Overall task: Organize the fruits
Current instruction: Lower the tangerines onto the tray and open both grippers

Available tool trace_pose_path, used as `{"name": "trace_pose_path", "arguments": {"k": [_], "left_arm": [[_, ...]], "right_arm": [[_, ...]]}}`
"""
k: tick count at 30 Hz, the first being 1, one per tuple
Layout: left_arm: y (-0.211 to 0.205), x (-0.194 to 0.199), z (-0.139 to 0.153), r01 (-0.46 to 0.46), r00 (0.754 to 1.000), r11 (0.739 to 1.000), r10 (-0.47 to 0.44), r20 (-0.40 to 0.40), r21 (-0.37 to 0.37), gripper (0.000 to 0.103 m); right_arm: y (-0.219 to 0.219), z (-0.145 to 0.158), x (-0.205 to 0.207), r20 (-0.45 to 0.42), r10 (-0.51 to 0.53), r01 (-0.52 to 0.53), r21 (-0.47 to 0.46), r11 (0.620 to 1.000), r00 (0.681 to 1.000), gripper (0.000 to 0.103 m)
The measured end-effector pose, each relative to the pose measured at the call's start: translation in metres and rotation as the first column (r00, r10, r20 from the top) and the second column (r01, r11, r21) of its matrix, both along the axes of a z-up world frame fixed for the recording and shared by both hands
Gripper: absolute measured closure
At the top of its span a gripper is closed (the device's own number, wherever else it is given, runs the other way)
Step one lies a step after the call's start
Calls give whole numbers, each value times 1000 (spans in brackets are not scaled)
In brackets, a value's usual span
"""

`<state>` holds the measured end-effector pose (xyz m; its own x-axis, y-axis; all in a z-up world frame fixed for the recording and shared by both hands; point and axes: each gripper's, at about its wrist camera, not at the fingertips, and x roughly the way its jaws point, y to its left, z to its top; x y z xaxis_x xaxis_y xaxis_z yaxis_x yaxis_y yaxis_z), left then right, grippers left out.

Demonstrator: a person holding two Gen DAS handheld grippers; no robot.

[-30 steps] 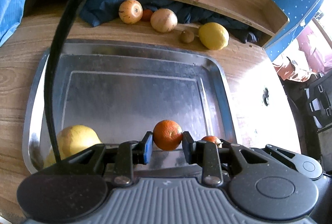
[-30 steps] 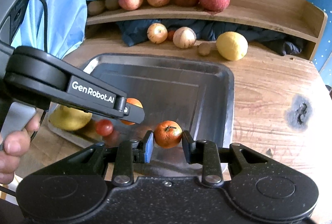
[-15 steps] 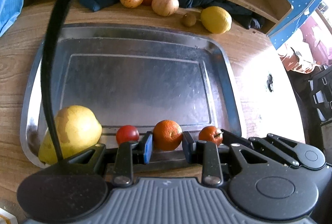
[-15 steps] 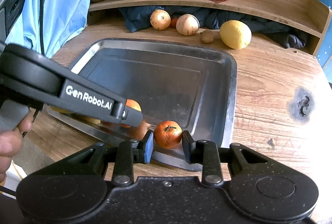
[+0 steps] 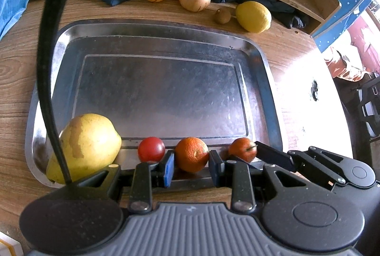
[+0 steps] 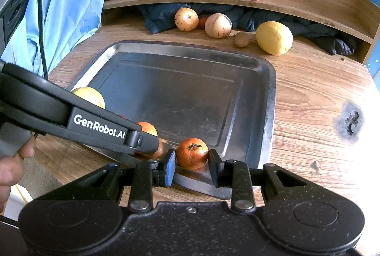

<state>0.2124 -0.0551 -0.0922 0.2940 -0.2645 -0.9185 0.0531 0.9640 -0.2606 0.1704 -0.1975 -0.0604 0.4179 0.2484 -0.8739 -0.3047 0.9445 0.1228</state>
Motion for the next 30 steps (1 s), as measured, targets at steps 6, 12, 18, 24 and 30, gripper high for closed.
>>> {"name": "trace_pose_path", "arguments": {"k": [6,12,18,24,30], "left_arm": [[1,-1,1,-1,1000,1000,1,3,1,69],[3,-3,3,-2,1000,1000,2,6,-2,58],[8,-10,13,-7,1000,1000,7,18,-7,44],[20,-16,24,-19,999,1000,19,26,-2,30],[37,-24,34,-37,999,998,36,24,45,8]], "right_arm": [[1,0,0,-3,-7,7,2,1000,1000,70],[1,2,-2,5,-6,6,2,1000,1000,69],[-1,8,-3,20,-8,8,5,1000,1000,53],[-4,15,-8,39,-14,14,-1,1000,999,40],[-7,24,-11,39,-13,12,11,1000,999,15]]}}
